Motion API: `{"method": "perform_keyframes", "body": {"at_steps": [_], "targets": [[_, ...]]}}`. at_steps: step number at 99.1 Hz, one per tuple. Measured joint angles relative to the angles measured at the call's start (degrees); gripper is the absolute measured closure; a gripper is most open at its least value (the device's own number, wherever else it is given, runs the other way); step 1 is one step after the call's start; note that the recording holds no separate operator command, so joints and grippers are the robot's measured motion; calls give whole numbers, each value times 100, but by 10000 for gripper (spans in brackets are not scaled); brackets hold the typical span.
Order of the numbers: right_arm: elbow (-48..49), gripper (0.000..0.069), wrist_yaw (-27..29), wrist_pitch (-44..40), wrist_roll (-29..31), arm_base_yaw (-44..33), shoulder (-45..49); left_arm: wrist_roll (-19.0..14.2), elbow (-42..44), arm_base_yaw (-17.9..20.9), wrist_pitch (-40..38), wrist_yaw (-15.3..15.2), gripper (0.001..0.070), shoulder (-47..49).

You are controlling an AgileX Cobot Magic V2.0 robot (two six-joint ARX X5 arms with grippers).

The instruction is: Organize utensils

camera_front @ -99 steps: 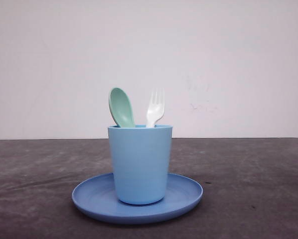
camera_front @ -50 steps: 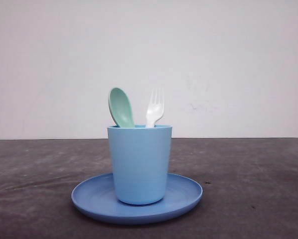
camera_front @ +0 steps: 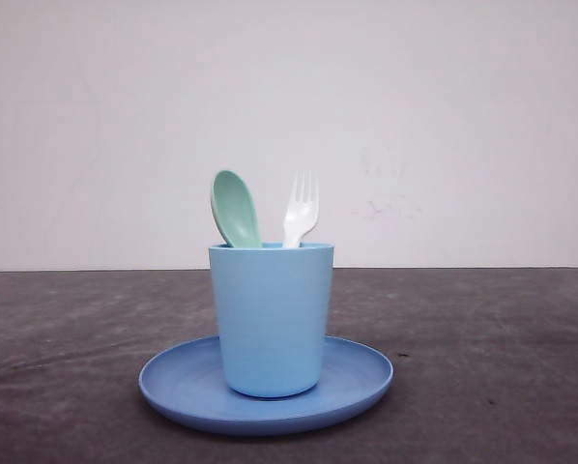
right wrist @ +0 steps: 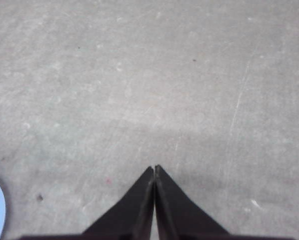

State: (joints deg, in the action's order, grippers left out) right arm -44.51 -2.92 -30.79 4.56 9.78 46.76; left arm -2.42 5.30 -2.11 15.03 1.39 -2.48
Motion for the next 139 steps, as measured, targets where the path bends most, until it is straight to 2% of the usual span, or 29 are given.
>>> {"method": "perform_keyframes", "body": {"at_steps": [32,111,126,139], "targets": [[0,691,0,168,0,0,0,-4,-337,0,-448,-24,695,221],[7,691,22,192,0,0,-33,0,-348,0,-455,-37,695,219],[407,691,192,632,-127,-85,-662,0,-348,0,-455,-37,695,219],[1390,691,151,1228,-146,-262,-1596,0,-348,0,-455,-37,695,219]]}}
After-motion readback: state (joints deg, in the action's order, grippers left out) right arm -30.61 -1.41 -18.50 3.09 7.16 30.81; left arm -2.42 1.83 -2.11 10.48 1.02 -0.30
